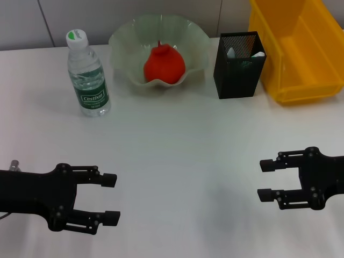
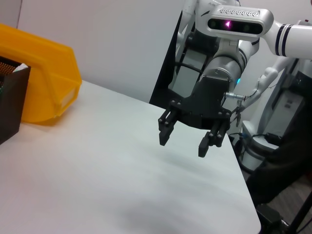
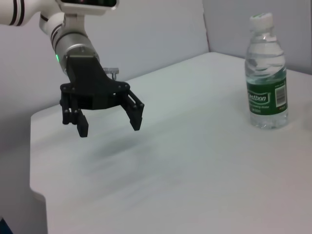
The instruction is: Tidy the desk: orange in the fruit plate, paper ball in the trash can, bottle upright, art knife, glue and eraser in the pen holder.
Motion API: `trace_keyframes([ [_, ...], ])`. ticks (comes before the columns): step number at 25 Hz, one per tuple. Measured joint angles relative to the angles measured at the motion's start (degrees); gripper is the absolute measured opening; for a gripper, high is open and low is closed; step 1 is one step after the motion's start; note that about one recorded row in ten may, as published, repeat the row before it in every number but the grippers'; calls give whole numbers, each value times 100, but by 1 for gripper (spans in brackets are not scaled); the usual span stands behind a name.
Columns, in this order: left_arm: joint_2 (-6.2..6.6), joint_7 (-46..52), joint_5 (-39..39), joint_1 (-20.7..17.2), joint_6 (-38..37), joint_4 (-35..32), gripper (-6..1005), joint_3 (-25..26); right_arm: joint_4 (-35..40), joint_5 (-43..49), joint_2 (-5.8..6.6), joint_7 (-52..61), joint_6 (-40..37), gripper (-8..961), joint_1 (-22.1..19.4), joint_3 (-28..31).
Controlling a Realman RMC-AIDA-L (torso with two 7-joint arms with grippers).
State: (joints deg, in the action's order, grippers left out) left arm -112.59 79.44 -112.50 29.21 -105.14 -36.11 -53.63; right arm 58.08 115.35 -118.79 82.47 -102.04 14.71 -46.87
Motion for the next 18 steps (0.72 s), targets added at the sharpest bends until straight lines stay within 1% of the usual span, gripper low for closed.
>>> trace_keyframes([
  [8,18,-3,-4,-34,-14,-15,811,68,-185,66,-6,-189,111,654,31,55],
  [18,5,-3,-1,-75,-40,-20,811,72,-362,67,-11,-311,161,654,59,48],
])
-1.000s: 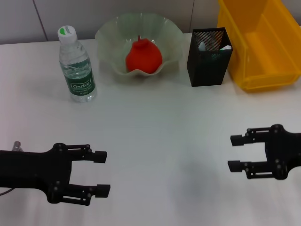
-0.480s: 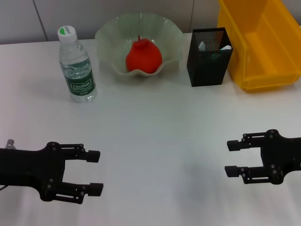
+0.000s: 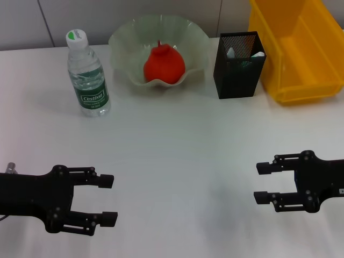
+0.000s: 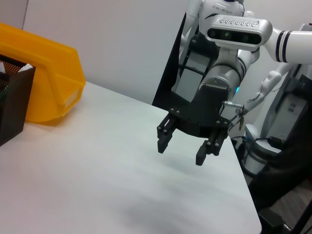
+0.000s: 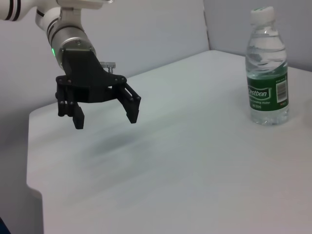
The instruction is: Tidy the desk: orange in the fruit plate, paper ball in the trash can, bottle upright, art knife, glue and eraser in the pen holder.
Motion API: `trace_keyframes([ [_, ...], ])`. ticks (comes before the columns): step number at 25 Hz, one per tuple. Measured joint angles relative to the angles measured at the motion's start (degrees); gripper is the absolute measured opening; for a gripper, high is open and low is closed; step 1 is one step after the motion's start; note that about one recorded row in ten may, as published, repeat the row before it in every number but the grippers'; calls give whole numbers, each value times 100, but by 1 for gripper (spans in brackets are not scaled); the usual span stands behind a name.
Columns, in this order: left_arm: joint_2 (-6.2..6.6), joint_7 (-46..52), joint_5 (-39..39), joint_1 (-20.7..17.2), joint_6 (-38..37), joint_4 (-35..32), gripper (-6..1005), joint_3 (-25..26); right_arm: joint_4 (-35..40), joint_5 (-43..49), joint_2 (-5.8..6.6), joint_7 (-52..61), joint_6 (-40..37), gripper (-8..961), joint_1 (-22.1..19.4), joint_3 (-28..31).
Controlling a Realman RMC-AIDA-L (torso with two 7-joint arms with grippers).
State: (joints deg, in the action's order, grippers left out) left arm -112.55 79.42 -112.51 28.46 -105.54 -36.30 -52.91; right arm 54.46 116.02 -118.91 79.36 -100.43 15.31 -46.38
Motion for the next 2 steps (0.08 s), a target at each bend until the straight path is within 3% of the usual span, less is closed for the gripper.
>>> trace_keyframes([
  [2,-11,-1,2,-13,10,0,811,0,-35,0,-1,-34,2,654,3,6],
])
